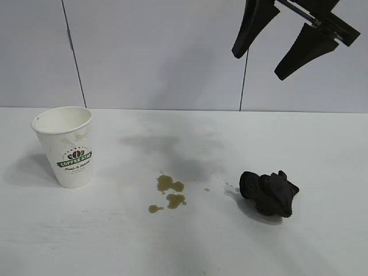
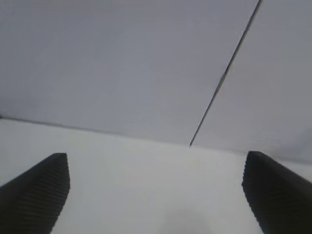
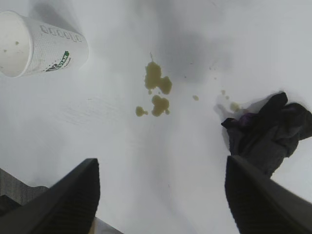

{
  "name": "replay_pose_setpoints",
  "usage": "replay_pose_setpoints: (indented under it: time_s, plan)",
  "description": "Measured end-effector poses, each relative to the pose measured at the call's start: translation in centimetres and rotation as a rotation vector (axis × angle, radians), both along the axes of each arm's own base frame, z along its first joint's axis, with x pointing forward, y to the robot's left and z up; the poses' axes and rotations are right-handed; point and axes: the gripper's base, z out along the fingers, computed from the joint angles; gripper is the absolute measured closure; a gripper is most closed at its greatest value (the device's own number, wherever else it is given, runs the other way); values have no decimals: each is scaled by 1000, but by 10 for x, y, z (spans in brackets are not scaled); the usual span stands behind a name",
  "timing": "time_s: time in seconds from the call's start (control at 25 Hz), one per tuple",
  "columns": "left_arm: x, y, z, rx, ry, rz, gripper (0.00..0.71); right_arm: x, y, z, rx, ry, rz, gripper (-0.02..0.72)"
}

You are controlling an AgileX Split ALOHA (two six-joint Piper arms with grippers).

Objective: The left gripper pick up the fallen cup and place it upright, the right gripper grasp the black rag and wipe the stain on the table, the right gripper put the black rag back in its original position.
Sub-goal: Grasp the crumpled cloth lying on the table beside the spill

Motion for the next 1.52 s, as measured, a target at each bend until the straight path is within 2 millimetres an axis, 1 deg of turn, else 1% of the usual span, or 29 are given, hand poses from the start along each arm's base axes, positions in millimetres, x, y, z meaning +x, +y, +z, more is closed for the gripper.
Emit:
replay_pose_setpoints:
  time_s: [0.04, 0.08, 0.16, 0.24, 0.28, 0.32, 0.4, 0.52, 0.6, 0.72, 0.84, 0.88, 1.0, 1.16, 1.28, 1.4, 1.48, 1.52]
  plan:
    - [-17, -3, 16, 0, -55, 0, 16, 0, 0, 0, 0, 0, 1, 209]
    - [-38, -9, 34, 11, -122, 2, 16, 0, 0, 0, 0, 0, 1, 209]
    - [-81, -25, 63, 54, -244, -17, 16, 0, 0, 0, 0, -1, 2, 209]
    - [-121, -45, 80, 107, -339, -53, 16, 0, 0, 0, 0, -1, 2, 209]
    - [-142, -58, 85, 142, -381, -84, 16, 0, 0, 0, 0, -1, 2, 209]
    - [-159, -69, 87, 179, -402, -122, 16, 0, 0, 0, 0, -1, 2, 209]
    - [-196, -93, 88, 265, -440, -194, 16, 0, 0, 0, -1, 0, 2, 209]
    - [-241, -118, 73, 396, -406, -316, 16, 0, 0, 0, -1, 2, 5, 209]
    - [-266, -125, 57, 484, -343, -373, 16, 0, 0, 0, -1, 3, 5, 209]
    - [-298, -122, 30, 524, -268, -390, 16, -1, 0, 0, -2, 6, 7, 209]
    - [-313, -109, 2, 463, -155, -330, 16, -1, 0, 0, -2, 8, 8, 209]
    - [-314, -104, -7, 444, -114, -293, 16, -1, 0, 0, -3, 8, 8, 209]
    - [-309, -89, -33, 349, 12, -161, 16, -1, 0, 0, -3, 8, 8, 209]
    - [-286, -70, -68, 237, 190, -29, 16, -1, 0, 0, -3, 8, 8, 209]
    - [-270, -62, -96, 226, 309, -11, 16, -1, 0, 0, -6, 8, 8, 209]
    - [-257, -59, -121, 224, 392, -23, 16, -1, 0, -1, -7, 11, 11, 209]
    - [-253, -58, -129, 217, 419, -27, 16, -2, -1, -1, -13, 15, 23, 209]
    - [-253, -58, -129, 218, 421, -30, 16, -3, -1, -1, -19, 16, 38, 209]
